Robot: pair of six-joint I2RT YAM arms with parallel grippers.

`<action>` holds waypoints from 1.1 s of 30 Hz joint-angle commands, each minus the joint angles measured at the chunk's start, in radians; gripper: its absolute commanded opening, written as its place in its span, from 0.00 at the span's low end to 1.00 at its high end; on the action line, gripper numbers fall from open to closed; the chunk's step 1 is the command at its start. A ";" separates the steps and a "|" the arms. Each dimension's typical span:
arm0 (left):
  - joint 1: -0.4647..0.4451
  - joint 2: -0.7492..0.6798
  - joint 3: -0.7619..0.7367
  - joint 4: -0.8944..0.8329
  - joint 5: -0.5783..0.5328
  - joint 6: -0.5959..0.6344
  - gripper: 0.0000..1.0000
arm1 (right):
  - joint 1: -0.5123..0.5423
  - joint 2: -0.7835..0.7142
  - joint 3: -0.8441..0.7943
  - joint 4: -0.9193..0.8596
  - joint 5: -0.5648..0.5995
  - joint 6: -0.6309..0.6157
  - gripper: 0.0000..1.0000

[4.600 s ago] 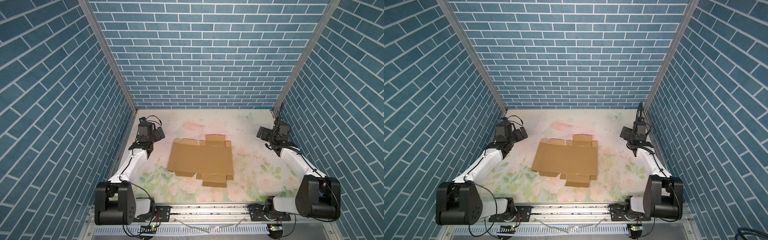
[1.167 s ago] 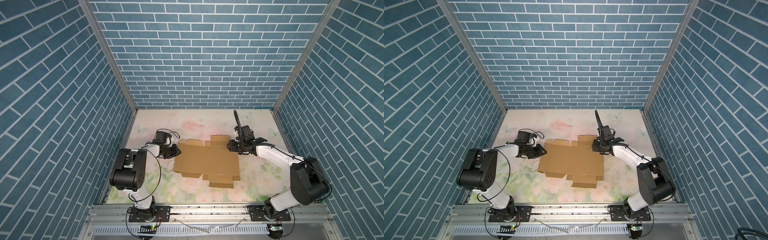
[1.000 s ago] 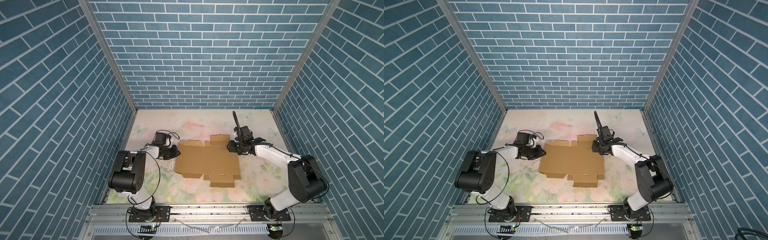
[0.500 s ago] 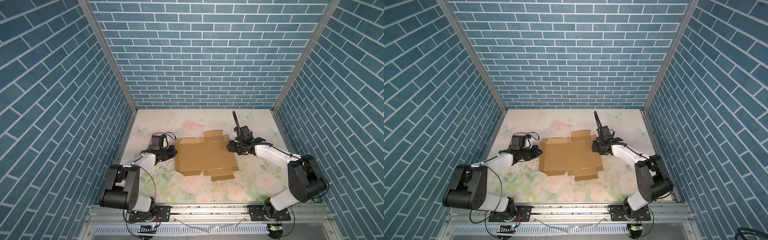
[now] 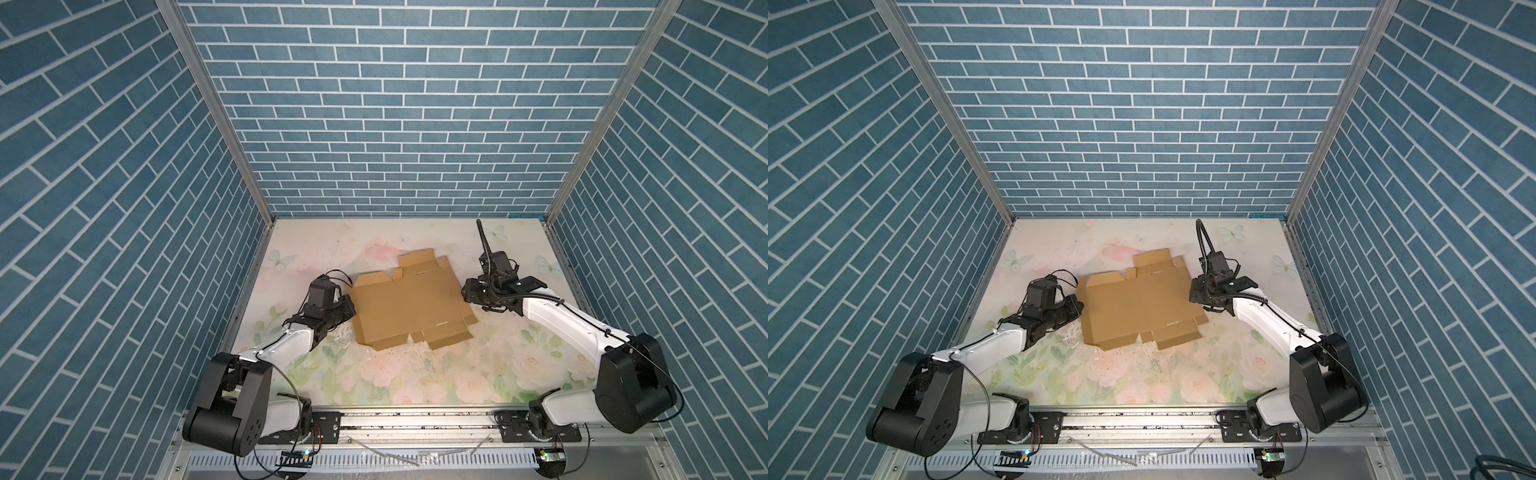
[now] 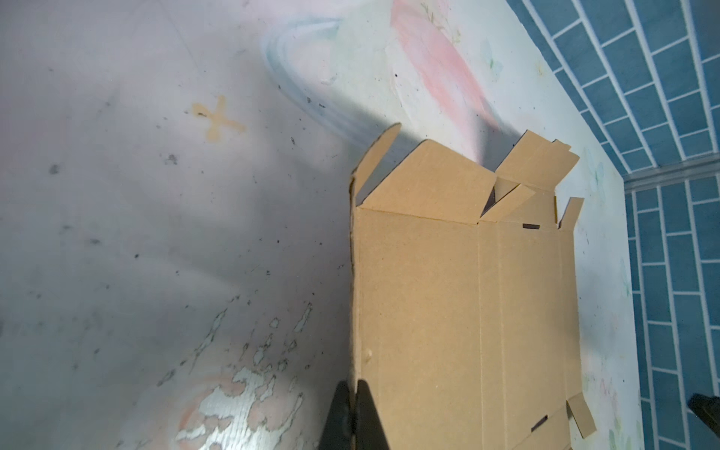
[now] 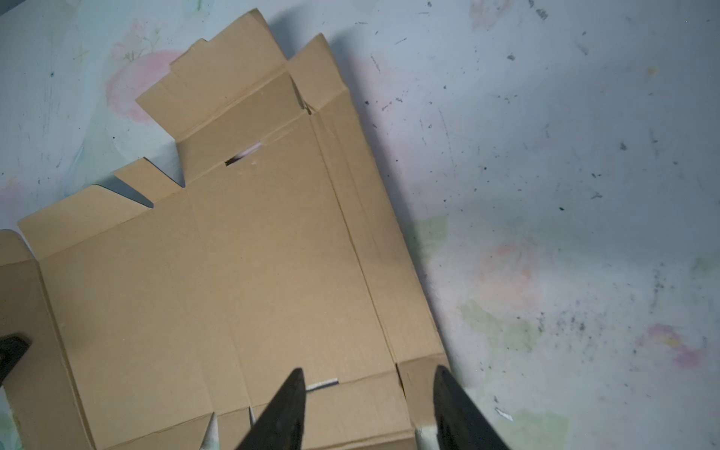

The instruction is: Fold the paper box

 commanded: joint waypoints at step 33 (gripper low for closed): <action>-0.416 -0.097 -0.022 -0.188 -0.593 -0.533 0.00 | 0.015 0.128 -0.238 0.429 -0.105 0.560 0.51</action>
